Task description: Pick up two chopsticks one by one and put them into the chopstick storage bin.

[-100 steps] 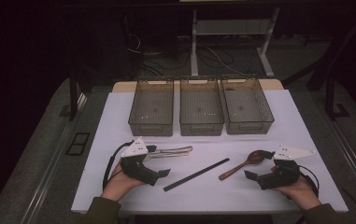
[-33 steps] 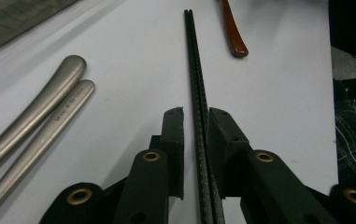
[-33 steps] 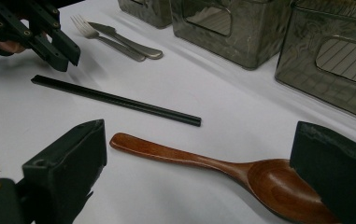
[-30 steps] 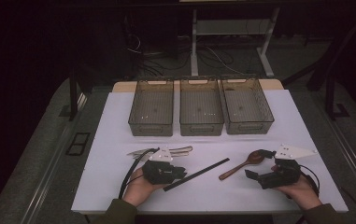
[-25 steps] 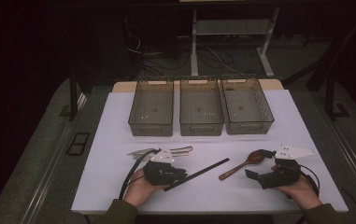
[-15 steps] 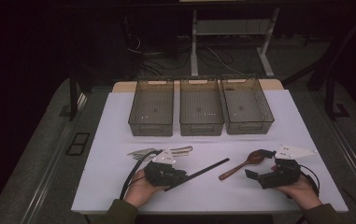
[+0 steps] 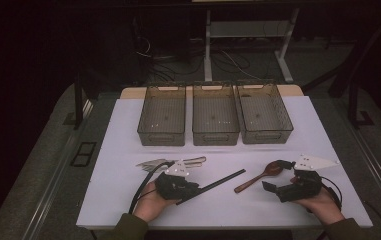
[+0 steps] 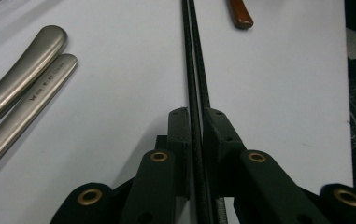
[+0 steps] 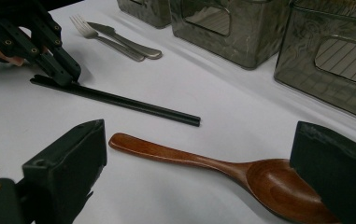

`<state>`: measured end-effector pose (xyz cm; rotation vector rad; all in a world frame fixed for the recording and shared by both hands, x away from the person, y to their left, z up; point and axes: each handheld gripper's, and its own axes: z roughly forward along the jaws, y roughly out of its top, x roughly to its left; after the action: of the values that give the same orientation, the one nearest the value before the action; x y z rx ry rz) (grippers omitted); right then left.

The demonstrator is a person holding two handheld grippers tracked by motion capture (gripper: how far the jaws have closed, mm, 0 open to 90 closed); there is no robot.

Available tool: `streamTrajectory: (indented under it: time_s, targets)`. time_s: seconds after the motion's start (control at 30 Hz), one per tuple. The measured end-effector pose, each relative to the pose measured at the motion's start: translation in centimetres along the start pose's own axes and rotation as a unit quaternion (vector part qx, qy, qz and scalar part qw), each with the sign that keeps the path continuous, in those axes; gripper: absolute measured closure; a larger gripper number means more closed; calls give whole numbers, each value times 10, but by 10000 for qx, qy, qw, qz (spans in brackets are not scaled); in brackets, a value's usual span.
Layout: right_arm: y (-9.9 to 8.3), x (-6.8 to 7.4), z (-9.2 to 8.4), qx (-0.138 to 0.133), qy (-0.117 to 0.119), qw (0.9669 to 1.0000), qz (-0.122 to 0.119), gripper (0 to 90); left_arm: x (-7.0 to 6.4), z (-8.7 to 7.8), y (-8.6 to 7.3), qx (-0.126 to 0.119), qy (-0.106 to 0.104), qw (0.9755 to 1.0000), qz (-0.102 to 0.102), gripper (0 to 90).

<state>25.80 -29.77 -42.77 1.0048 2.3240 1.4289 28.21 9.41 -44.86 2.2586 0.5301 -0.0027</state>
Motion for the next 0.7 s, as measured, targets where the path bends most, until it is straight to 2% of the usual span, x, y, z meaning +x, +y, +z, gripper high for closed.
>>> streamTrajectory:
  time_s: [0.27,0.7]
  targets:
    - [0,0,0,-3,-1,10000,-2,33,0,1,-1,32,114,9999,48,797]
    - [0,0,0,-5,5,10000,-14,33,-6,2,-1,56,363,9987,363,846]
